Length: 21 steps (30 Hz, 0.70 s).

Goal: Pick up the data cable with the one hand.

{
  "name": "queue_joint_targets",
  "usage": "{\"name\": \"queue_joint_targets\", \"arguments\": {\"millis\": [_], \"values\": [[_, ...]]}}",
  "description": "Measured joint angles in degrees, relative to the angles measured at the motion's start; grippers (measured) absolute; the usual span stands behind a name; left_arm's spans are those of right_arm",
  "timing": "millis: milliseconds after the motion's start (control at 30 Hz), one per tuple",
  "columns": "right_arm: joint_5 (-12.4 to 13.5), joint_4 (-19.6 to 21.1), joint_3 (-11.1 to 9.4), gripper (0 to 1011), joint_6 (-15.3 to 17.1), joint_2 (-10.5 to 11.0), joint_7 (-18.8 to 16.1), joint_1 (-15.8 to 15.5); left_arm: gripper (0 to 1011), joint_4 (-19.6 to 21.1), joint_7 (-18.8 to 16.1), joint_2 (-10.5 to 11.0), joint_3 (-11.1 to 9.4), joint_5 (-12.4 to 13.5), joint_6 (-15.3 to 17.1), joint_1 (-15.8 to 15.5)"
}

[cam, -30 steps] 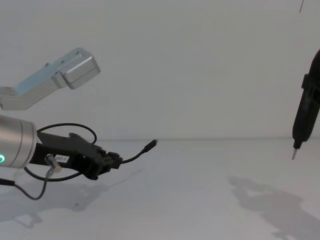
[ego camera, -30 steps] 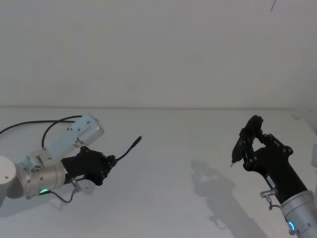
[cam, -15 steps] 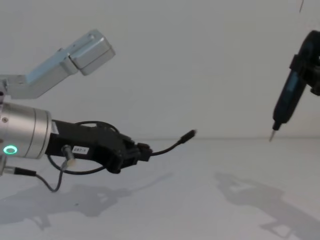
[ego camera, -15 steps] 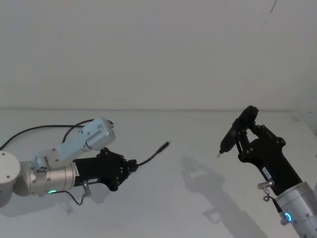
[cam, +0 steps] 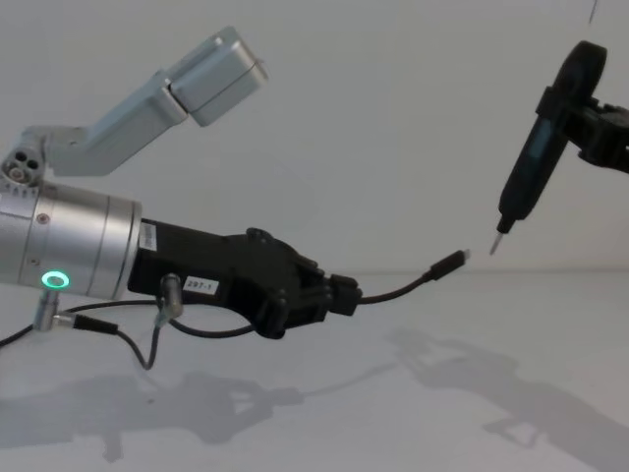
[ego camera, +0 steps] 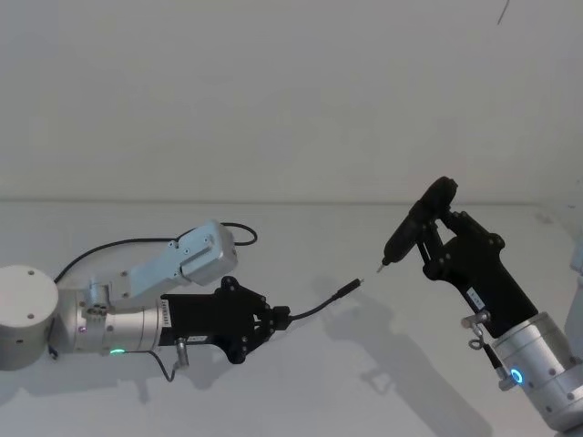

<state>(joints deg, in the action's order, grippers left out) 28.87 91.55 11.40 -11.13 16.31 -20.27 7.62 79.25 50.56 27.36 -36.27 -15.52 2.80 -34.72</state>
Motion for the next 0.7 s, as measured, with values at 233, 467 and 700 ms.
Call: {"name": "queue_joint_targets", "arguments": {"millis": [233, 467, 700], "values": [[0.1, -0.7, 0.4, 279, 0.2, 0.7, -1.0, 1.3, 39, -0.1, 1.8, -0.3, -0.9, -0.4, -0.8, -0.8], [-1.8, 0.7, 0.4, 279, 1.6, 2.0, -0.2, 1.0, 39, -0.1, 2.7, -0.5, -1.3, -0.6, -1.3, -1.2], [-3.9, 4.7, -0.7, 279, 4.2, 4.6, 1.4, -1.3, 39, -0.2, 3.2, -0.6, -1.5, -0.8, -1.5, -1.4]]}}
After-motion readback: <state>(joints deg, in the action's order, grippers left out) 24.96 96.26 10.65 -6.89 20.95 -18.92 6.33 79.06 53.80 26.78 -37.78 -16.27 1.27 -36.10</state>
